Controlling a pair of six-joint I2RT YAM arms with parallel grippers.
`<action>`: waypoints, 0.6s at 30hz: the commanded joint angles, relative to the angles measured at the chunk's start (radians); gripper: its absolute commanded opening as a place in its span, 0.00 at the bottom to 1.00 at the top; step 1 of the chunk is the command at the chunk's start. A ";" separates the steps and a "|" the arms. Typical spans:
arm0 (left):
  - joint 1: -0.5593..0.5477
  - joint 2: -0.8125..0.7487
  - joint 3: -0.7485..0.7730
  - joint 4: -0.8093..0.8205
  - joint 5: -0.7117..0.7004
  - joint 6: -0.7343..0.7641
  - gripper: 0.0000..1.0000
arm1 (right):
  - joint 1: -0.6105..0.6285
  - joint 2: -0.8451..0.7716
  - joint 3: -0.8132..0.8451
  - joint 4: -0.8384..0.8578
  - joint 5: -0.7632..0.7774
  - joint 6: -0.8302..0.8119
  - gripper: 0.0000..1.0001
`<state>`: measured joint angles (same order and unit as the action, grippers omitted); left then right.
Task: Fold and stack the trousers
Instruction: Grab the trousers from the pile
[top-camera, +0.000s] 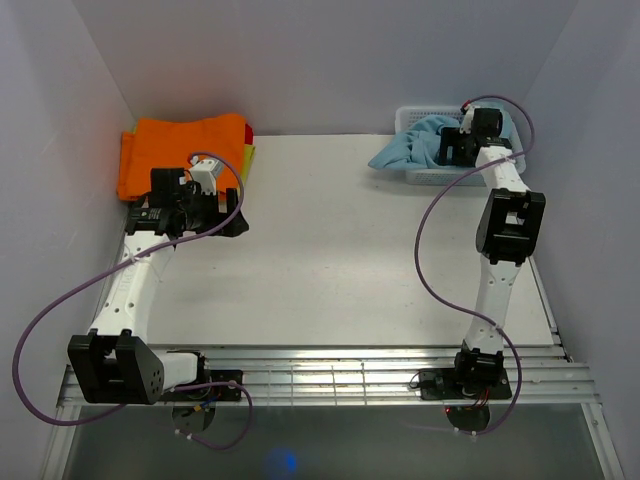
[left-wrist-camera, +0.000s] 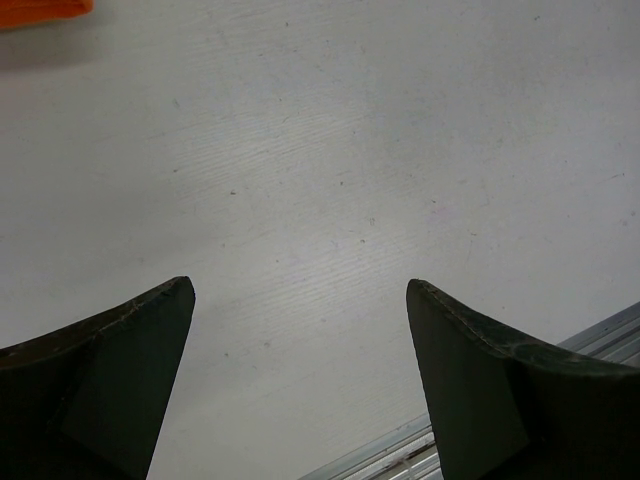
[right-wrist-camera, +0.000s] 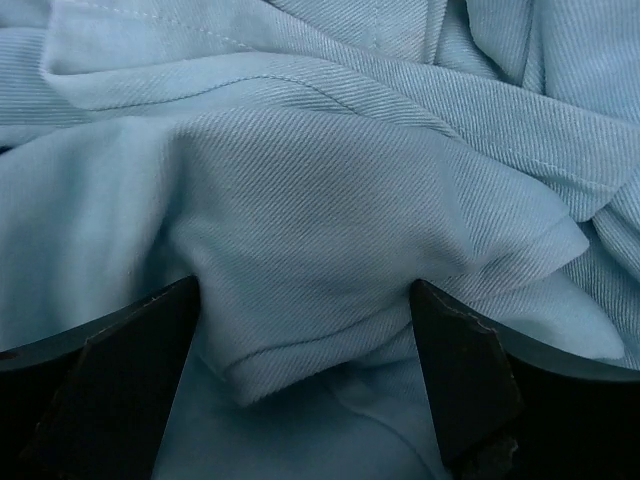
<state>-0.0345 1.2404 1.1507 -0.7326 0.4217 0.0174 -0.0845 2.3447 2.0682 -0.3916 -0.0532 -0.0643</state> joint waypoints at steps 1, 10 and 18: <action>0.001 -0.018 -0.012 0.007 -0.027 -0.007 0.98 | 0.012 0.039 0.033 0.066 0.070 -0.069 0.91; 0.001 -0.021 -0.003 -0.031 -0.084 -0.033 0.98 | 0.012 0.105 0.110 0.080 0.007 -0.098 0.08; 0.001 -0.001 0.027 -0.027 -0.072 -0.027 0.98 | 0.012 -0.201 0.106 0.216 -0.028 -0.029 0.08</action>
<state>-0.0345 1.2404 1.1454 -0.7582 0.3473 -0.0078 -0.0772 2.3898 2.1334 -0.3393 -0.0509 -0.1329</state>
